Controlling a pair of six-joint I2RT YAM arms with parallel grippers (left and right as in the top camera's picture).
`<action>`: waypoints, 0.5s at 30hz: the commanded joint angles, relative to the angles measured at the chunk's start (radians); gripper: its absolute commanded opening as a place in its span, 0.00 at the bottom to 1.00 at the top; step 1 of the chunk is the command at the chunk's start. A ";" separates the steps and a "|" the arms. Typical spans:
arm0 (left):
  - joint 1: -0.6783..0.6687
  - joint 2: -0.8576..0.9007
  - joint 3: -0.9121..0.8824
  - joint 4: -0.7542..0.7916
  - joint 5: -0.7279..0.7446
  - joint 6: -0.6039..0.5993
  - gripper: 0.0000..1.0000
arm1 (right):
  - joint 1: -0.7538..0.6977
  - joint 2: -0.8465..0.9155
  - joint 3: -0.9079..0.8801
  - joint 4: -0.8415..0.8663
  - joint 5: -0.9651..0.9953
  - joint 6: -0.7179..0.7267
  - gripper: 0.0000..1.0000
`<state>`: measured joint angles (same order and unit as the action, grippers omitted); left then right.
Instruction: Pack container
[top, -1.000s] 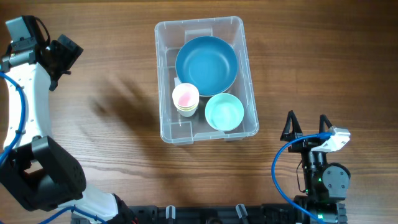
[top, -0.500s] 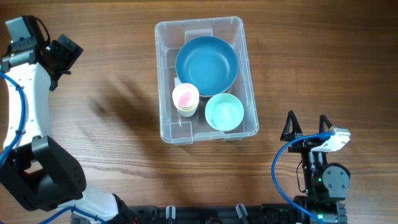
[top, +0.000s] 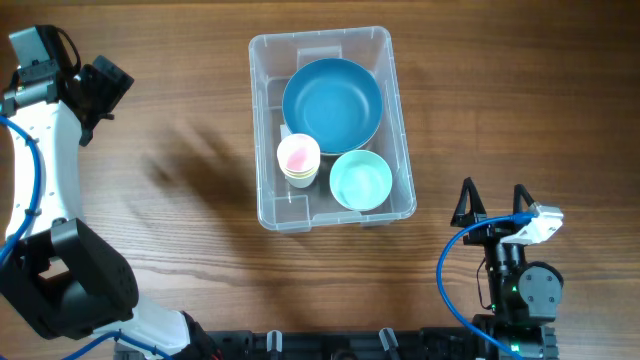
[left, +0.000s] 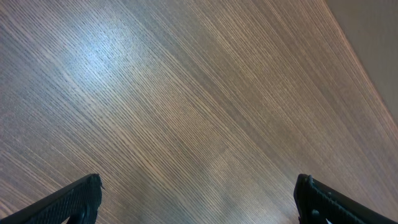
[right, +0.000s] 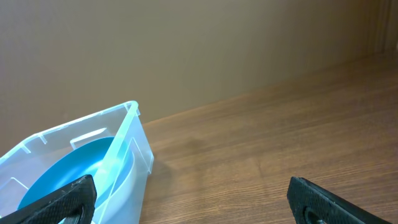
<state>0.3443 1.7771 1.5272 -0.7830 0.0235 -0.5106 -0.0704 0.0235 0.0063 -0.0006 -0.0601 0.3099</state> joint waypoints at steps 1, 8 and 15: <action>0.003 0.007 0.010 0.000 0.001 0.005 1.00 | 0.006 0.006 -0.001 0.003 -0.016 0.008 1.00; 0.003 0.007 0.010 0.015 0.010 0.004 1.00 | 0.006 0.006 -0.001 0.003 -0.016 0.008 1.00; -0.033 -0.038 0.010 0.084 0.008 0.005 1.00 | 0.006 0.006 -0.001 0.003 -0.016 0.008 1.00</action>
<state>0.3367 1.7767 1.5272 -0.7170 0.0238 -0.5110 -0.0704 0.0246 0.0063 -0.0010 -0.0601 0.3103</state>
